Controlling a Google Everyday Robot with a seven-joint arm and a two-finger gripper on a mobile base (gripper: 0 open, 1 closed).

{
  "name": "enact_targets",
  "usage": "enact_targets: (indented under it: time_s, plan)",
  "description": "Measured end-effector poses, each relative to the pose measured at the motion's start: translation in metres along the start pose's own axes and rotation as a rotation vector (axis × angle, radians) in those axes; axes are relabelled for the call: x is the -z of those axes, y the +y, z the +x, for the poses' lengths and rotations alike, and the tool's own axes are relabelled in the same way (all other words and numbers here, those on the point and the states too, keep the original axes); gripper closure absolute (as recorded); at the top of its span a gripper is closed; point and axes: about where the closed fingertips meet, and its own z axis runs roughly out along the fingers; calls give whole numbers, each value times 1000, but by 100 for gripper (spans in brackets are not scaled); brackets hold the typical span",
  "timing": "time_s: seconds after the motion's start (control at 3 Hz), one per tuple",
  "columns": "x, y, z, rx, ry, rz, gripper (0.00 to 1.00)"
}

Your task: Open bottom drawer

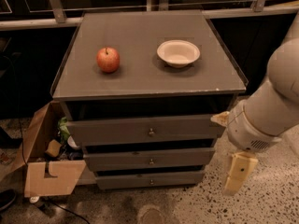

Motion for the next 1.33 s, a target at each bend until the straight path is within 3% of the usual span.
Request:
enact_targets:
  time_s: [0.67,1.0,1.33]
  plan:
    - [-101,16,38,-53,31,-31,0]
    - [-103,17,39,-52,34,-32,0]
    - [-133,28,46,-43,74,-56,0]
